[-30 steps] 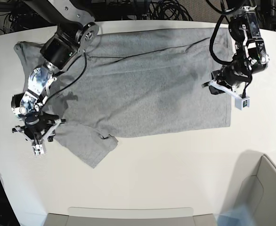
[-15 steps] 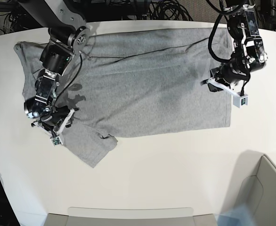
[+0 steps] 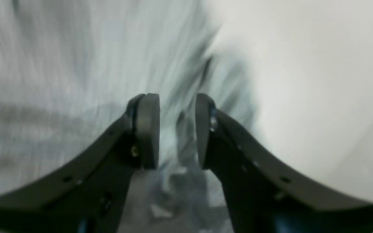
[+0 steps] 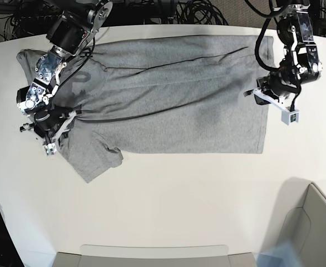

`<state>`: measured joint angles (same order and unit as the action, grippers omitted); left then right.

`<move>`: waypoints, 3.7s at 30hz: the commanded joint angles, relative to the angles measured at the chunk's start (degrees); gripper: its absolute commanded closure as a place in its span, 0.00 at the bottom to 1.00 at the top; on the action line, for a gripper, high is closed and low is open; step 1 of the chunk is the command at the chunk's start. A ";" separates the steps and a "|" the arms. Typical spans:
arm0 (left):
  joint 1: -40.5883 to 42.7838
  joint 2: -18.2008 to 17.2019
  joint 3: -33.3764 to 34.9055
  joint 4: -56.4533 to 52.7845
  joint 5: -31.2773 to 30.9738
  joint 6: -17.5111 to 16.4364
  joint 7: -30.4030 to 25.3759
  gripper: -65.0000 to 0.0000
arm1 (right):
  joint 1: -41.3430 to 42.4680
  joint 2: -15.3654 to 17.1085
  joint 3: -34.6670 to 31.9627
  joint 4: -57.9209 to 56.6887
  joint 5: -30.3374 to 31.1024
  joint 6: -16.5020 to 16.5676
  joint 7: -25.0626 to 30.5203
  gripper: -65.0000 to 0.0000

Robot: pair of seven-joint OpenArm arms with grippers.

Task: Fold the T-shirt properly
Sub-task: 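Move both grippers to the hem corners of the shirt and grasp, then lift the hem with both grippers and fold it toward the collar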

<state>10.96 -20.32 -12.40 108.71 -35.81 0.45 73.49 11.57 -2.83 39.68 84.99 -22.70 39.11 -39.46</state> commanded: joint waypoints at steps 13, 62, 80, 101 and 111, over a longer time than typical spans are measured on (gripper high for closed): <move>-0.63 5.94 -0.91 0.88 -0.45 0.48 0.22 0.93 | 26.89 14.13 -3.95 -36.95 -5.92 0.89 4.34 0.48; -36.24 -9.71 15.35 -54.42 -0.36 -23.26 -22.46 0.68 | 32.16 14.13 -12.12 -73.25 -6.36 0.14 21.66 0.48; -36.06 -6.54 22.73 -62.33 -0.71 -23.61 -26.86 0.72 | 32.16 14.13 -12.12 -73.25 -6.36 0.14 21.66 0.53; -34.30 -6.72 8.67 -61.72 -0.45 -23.35 -26.77 1.00 | 35.94 7.97 -11.77 -58.40 -5.92 -4.70 22.01 1.00; -33.07 -6.72 8.14 -50.55 -0.45 -23.17 -22.02 1.00 | 38.58 7.80 -11.59 -58.40 -3.10 -4.70 21.75 1.00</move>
<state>-20.97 -26.00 -3.86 57.25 -35.59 -22.37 52.01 47.46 4.56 27.97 25.67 -26.96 34.70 -19.18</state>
